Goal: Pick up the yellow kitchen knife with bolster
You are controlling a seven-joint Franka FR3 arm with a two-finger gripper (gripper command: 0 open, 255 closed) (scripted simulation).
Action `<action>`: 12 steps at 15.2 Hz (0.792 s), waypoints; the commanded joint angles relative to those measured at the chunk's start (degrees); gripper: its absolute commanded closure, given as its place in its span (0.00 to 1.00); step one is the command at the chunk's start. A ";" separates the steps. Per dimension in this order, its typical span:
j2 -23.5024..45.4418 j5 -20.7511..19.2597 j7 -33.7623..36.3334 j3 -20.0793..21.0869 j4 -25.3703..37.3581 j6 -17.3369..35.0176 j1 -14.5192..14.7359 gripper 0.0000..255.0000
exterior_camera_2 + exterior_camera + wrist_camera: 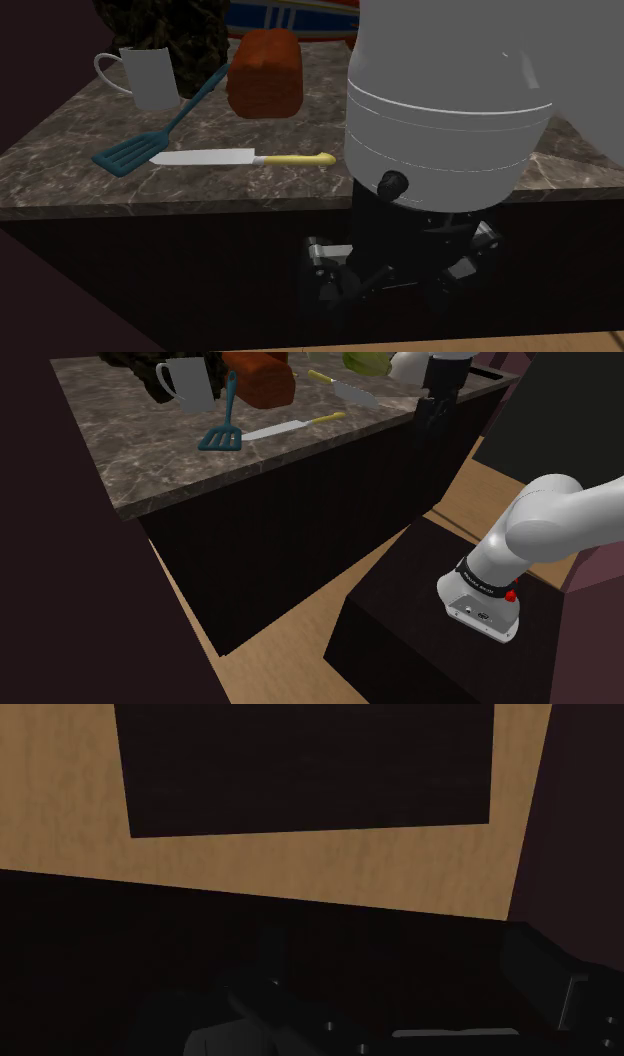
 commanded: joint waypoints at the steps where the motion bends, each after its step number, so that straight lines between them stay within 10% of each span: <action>1: 0.00 0.00 0.00 0.00 0.00 0.00 0.00 0.00; 12: 24.37 -4.23 -30.33 -5.35 18.26 8.04 7.24 0.00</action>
